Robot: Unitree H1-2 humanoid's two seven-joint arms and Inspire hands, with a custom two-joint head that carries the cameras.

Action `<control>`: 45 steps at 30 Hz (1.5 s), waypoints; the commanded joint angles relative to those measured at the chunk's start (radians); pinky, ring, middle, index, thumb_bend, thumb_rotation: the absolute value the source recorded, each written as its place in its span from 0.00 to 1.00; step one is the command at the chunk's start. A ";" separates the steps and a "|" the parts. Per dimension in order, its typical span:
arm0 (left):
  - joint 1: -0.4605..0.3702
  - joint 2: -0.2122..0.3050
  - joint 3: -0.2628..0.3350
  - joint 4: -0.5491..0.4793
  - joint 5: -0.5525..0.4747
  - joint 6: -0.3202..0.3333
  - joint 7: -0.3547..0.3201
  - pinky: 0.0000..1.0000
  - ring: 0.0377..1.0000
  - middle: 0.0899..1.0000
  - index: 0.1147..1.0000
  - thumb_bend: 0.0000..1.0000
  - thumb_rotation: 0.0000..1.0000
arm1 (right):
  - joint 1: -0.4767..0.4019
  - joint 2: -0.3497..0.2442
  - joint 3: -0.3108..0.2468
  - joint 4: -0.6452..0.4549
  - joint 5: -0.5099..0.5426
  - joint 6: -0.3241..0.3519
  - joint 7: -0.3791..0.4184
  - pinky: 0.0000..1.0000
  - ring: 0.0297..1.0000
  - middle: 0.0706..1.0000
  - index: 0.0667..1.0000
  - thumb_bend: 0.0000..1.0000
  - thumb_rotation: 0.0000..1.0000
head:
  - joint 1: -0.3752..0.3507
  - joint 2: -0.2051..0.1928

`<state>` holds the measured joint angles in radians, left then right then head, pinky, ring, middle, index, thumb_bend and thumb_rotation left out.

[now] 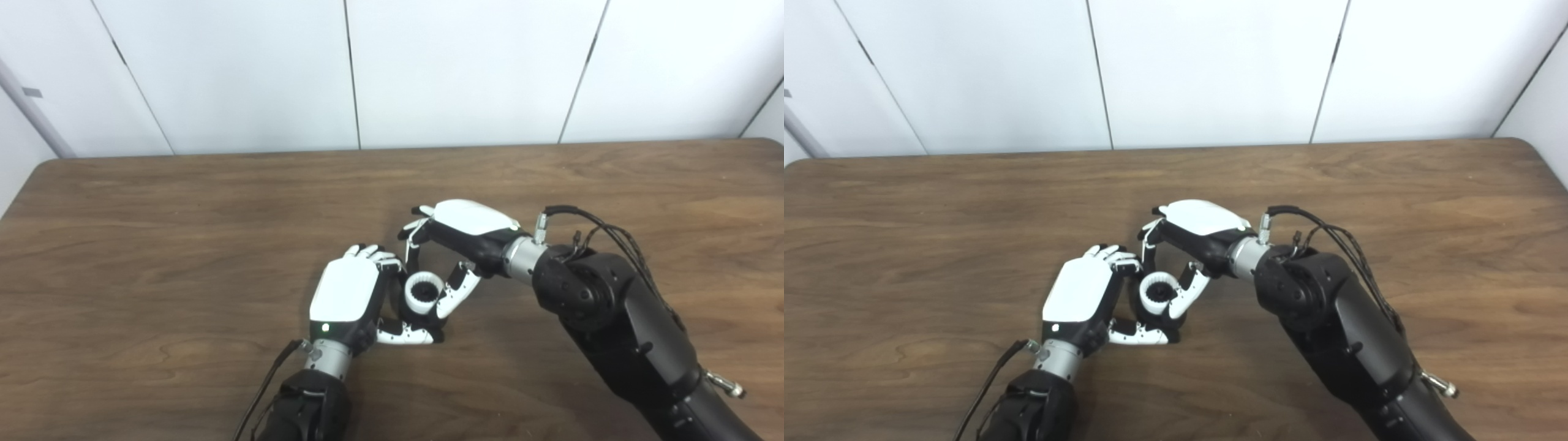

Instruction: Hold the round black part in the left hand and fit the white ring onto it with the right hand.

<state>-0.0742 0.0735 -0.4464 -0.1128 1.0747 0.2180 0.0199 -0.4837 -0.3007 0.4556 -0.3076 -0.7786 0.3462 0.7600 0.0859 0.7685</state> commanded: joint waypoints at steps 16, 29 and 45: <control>-0.021 -0.002 0.002 -0.026 0.013 -0.004 0.011 0.93 0.87 0.74 0.42 0.52 0.05 | -0.028 -0.006 -0.004 -0.017 0.003 -0.025 -0.024 0.97 1.00 0.86 0.45 0.52 0.13 | -0.001 0.001; -0.026 -0.002 0.004 -0.024 0.012 -0.006 0.015 0.92 0.87 0.75 0.42 0.52 0.05 | -0.017 -0.006 0.000 -0.014 -0.011 -0.040 -0.046 0.95 1.00 0.88 0.45 0.52 0.14 | 0.003 0.000; -0.034 -0.004 0.002 -0.016 0.016 -0.003 0.019 0.92 0.87 0.74 0.42 0.52 0.05 | -0.022 -0.013 -0.004 -0.010 -0.024 -0.060 -0.038 0.91 1.00 0.92 0.64 0.91 0.26 | 0.004 -0.003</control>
<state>-0.0778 0.0732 -0.4460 -0.1127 1.0746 0.2222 0.0188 -0.4754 -0.3073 0.4602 -0.3026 -0.7980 0.3062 0.7377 0.0890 0.7639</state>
